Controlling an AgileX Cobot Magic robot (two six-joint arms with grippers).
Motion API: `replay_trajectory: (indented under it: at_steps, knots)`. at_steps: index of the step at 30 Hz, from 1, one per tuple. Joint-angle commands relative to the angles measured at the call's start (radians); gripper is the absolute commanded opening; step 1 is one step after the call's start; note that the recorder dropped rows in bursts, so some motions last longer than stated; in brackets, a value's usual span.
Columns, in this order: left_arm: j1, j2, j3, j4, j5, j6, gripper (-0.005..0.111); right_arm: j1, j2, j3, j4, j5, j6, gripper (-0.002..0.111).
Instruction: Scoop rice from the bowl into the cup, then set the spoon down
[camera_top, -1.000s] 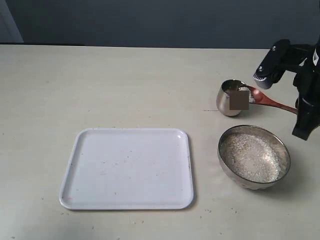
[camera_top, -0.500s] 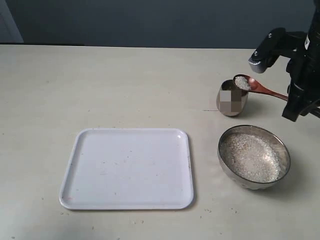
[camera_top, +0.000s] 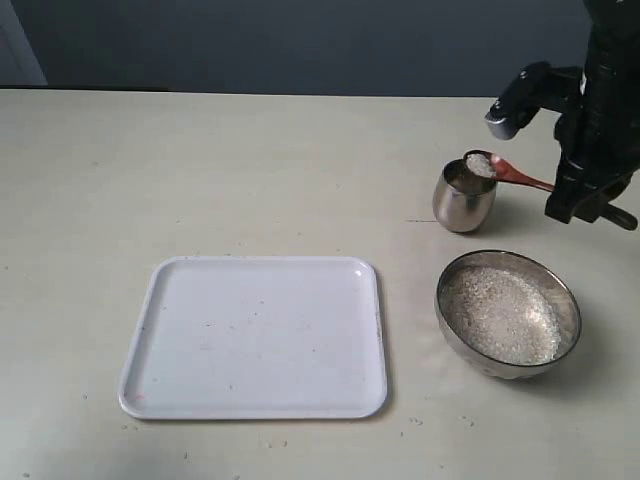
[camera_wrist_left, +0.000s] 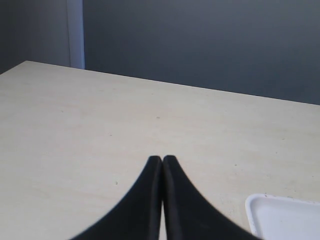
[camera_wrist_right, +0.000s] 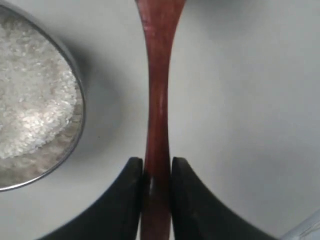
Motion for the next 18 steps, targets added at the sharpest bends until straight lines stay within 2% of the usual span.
replay_trajectory:
  at_steps: [1,9,18]
  knots:
    - [-0.004,-0.005,-0.002,-0.003,-0.013,-0.003,0.001,-0.048,-0.003,-0.01,0.026,-0.003,-0.011,-0.001]
    - [-0.004,-0.005,-0.002,-0.003,-0.013,-0.003,0.001,-0.048,0.029,-0.01,0.003,-0.085,-0.026,-0.001]
    - [-0.004,-0.005,-0.002,-0.003,-0.013,-0.003,0.001,-0.053,0.109,-0.119,0.023,-0.083,-0.024,-0.001]
